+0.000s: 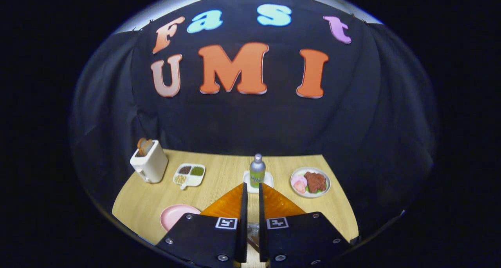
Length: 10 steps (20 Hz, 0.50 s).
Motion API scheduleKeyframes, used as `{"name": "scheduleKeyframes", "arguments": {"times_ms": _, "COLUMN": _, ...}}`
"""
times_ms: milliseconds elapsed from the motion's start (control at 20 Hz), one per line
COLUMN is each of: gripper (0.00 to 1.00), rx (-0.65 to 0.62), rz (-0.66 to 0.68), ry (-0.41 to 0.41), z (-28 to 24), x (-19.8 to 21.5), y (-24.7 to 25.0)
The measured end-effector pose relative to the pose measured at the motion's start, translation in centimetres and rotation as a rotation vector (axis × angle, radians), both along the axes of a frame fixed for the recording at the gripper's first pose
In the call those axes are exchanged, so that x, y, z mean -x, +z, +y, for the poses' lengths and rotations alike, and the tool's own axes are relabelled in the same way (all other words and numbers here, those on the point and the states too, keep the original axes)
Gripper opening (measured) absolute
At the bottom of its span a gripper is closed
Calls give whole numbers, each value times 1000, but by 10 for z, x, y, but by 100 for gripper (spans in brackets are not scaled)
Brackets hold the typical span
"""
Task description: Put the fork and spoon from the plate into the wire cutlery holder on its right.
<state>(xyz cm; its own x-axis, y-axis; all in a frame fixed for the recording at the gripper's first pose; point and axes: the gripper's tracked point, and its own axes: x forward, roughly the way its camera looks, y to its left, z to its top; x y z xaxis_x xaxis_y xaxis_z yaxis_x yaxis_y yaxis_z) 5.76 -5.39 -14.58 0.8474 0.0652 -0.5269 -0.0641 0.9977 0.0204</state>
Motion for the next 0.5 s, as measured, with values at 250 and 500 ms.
{"name": "scheduleKeyframes", "arguments": {"times_ms": 250, "gripper": 13, "rx": -30, "rz": -287, "ry": -53, "z": -12, "x": -11, "y": 91}}
{"name": "scheduleKeyframes", "arguments": {"times_ms": 500, "gripper": 28, "rx": -51, "rz": -460, "ry": -96, "z": -16, "x": -9, "y": 142}}
